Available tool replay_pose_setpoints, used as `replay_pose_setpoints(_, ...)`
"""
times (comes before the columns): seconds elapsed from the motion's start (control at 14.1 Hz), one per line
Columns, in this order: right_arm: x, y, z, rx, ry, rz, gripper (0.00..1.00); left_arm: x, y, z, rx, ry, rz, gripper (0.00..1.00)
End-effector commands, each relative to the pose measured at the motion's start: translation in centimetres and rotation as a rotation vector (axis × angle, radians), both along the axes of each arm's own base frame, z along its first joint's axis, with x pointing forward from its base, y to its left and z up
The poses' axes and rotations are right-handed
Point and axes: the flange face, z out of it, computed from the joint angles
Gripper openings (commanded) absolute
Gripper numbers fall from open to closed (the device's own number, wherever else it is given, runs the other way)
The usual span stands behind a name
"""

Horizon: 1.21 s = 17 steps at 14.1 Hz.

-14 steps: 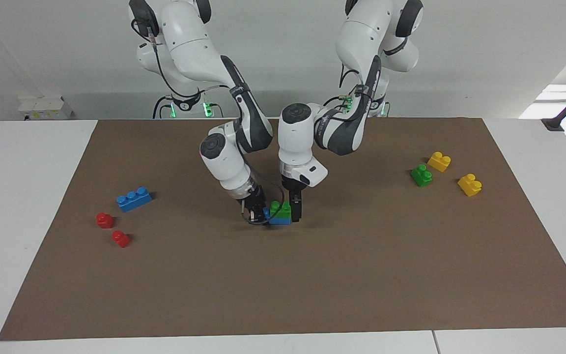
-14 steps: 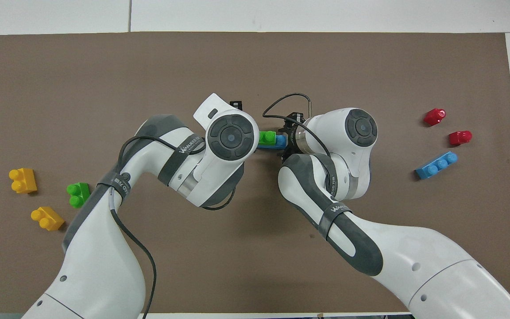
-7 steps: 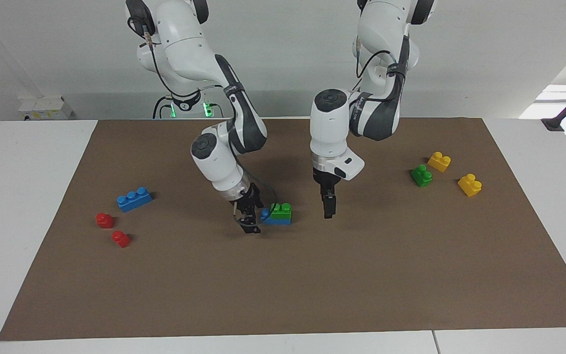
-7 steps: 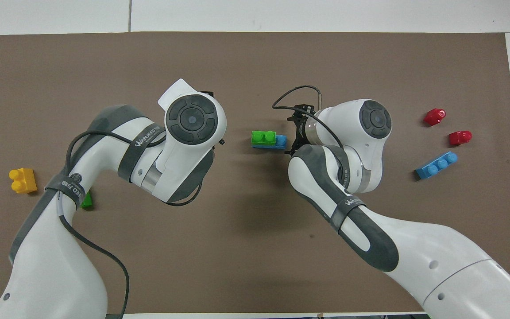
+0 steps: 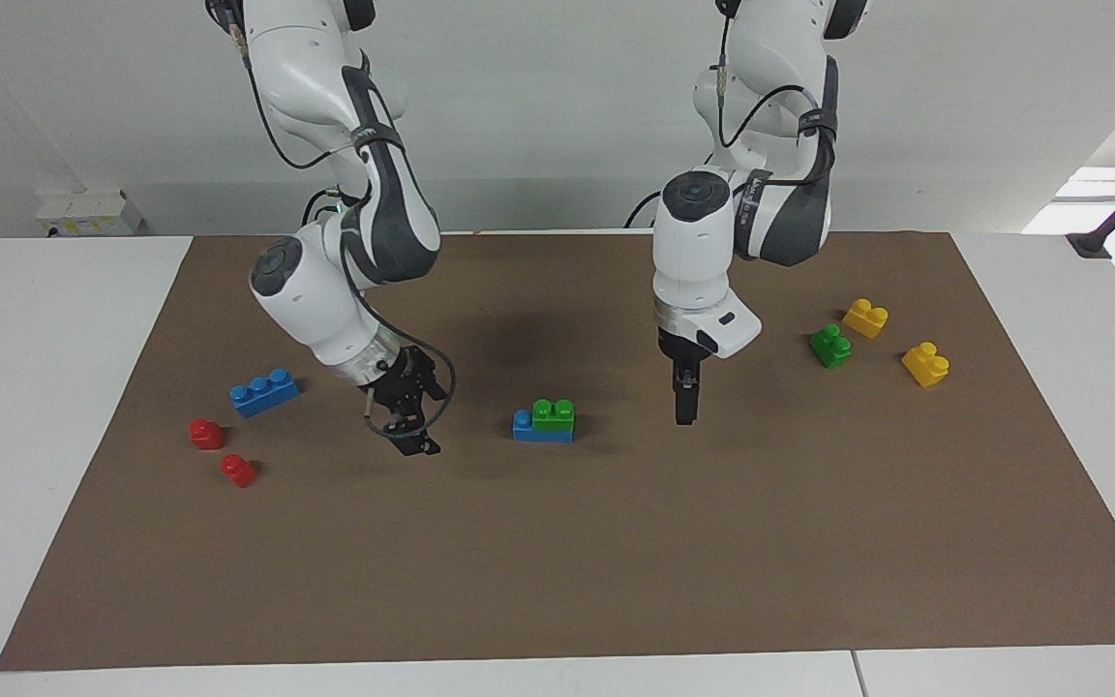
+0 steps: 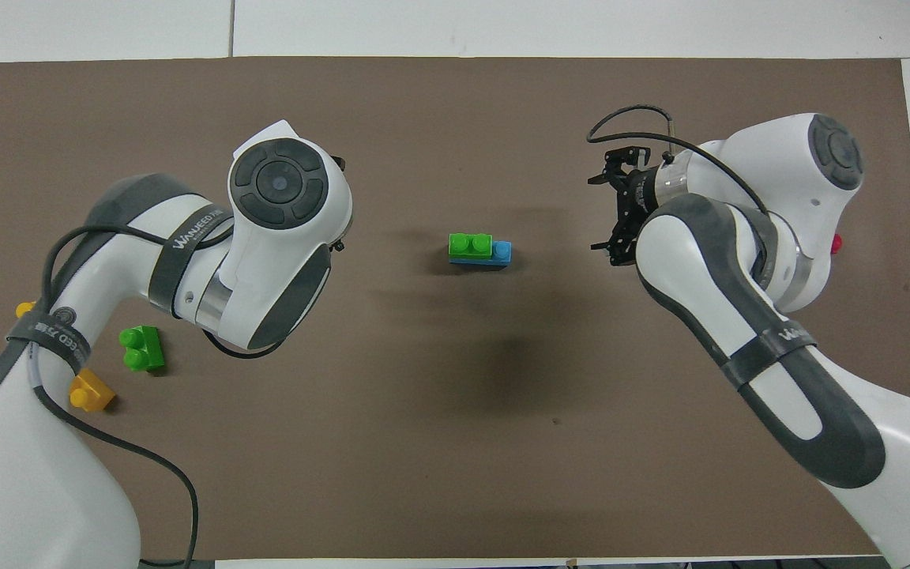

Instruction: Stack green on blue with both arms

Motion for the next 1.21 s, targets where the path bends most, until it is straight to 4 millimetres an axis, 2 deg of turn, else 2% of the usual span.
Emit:
replay_pose_setpoints(0.0,-0.8,-4.1,2.5,-0.070,-0.083,0.294,1.00,-0.1,3.6,1.5,0.003,0.024,-0.046,1.00)
replay_pose_setpoints(0.21,-1.6,-8.2,5.7,-0.162,-0.164,0.626,1.00,0.5,7.7,3.5,-0.028,0.061,-0.111,1.00)
replay_pose_setpoints(0.43,-2.4,-9.2,10.4,-0.264,-0.195,0.901,1.00,0.7,12.0,5.3,-0.033,0.093,-0.192,1.00)
replay_pose_setpoints(0.64,-3.6,-10.1,14.0,-0.359,-0.207,1.100,1.00,0.8,17.3,7.4,-0.040,0.118,-0.295,1.00)
replay_pose_setpoints(0.78,-4.9,-11.8,16.3,-0.365,-0.226,1.177,1.00,0.4,21.1,8.9,-0.058,0.135,-0.407,1.00)
replay_pose_setpoints(1.0,-7.6,-12.0,20.1,-0.390,-0.234,1.247,1.00,-0.7,26.9,10.6,-0.063,0.175,-0.591,1.00)
replay_pose_setpoints(1.14,-9.9,-11.4,22.5,-0.398,-0.245,1.249,1.00,-1.5,29.8,11.6,-0.054,0.186,-0.712,1.00)
